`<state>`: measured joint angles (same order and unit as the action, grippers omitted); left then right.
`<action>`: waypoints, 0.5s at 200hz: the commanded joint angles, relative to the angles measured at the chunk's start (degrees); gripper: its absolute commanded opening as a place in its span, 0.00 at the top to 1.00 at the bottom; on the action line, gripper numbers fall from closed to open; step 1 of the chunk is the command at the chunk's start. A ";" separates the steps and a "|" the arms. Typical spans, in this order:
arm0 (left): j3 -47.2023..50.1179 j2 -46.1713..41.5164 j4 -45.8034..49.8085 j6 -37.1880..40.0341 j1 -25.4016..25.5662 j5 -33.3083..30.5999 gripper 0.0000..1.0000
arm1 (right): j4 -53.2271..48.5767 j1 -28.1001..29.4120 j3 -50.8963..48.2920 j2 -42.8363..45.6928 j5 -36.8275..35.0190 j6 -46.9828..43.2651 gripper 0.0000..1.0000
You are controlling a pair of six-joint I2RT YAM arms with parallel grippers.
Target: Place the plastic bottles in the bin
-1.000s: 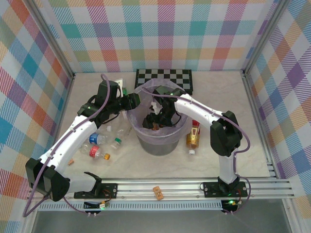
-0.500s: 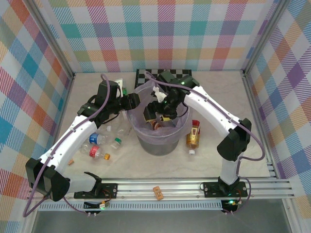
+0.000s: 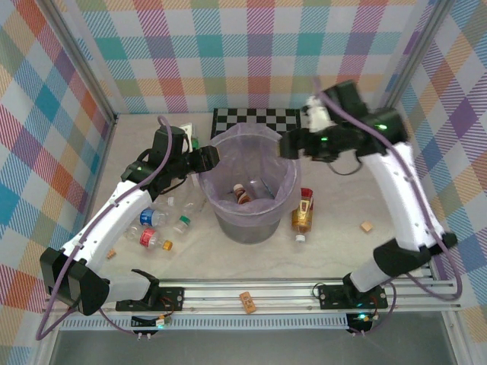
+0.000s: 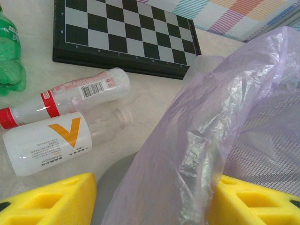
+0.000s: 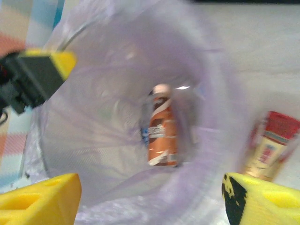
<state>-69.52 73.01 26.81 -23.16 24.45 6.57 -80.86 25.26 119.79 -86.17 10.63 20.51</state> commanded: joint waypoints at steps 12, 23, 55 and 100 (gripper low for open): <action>1.09 0.36 -0.39 -0.57 -0.52 1.08 0.39 | -1.92 -12.21 -9.87 6.84 -2.78 -0.49 0.22; 1.14 0.38 -0.31 -0.53 -0.45 1.21 0.39 | -0.09 -15.80 -15.29 8.36 -1.27 -1.02 0.22; 1.14 0.16 0.09 -0.22 -0.69 1.08 0.39 | 7.05 -19.92 -31.03 10.48 -0.70 -0.79 0.22; 0.96 -0.02 0.44 -0.46 -0.73 1.29 0.40 | 18.16 -20.60 -48.60 7.89 2.48 0.06 0.22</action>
<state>-69.45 73.01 26.81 -23.16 24.18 7.01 -70.15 4.82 76.55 -77.49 9.58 20.34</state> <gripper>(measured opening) 0.605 0.779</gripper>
